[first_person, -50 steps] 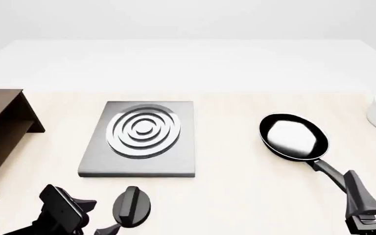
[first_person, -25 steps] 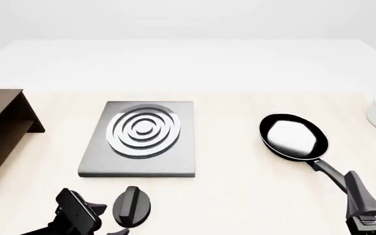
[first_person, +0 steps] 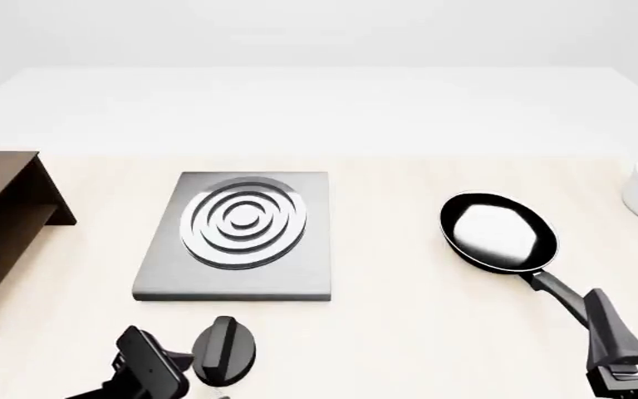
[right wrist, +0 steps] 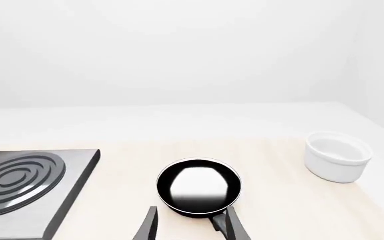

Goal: Turn on the stove and put the frying pan on it.

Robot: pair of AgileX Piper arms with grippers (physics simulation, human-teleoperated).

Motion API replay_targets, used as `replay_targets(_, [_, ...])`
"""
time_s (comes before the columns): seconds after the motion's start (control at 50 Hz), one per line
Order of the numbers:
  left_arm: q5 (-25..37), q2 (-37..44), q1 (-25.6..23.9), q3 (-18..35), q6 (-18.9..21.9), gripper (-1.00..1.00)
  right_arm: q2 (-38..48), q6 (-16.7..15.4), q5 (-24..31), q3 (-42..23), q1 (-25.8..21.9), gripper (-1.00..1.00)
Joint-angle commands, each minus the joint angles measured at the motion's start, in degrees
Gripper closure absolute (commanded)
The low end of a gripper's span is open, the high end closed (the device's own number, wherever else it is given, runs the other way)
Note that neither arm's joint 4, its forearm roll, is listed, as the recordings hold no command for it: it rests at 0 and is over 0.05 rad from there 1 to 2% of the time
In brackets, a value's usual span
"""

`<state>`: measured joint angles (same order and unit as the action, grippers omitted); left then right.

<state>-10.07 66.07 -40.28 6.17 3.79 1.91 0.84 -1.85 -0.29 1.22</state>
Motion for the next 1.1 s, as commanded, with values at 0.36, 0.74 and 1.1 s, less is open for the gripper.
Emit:
replay_targets(0.36, [-9.2, 10.2, -2.5, -0.5, -1.0, -1.0, -0.7, -0.1, 0.8, 0.0, 0.0, -1.0])
replay_targets(0.74, [-13.8, 15.4, -3.1, -0.5, -0.8, -1.0, -1.8, 0.0, 1.8, 0.0, 0.1, -1.0])
replay_targets(1.1, [-12.0, 15.3, -3.3, 2.1, 0.6, -1.0, -1.9, -0.1, 1.7, 0.1, 0.1, -1.0])
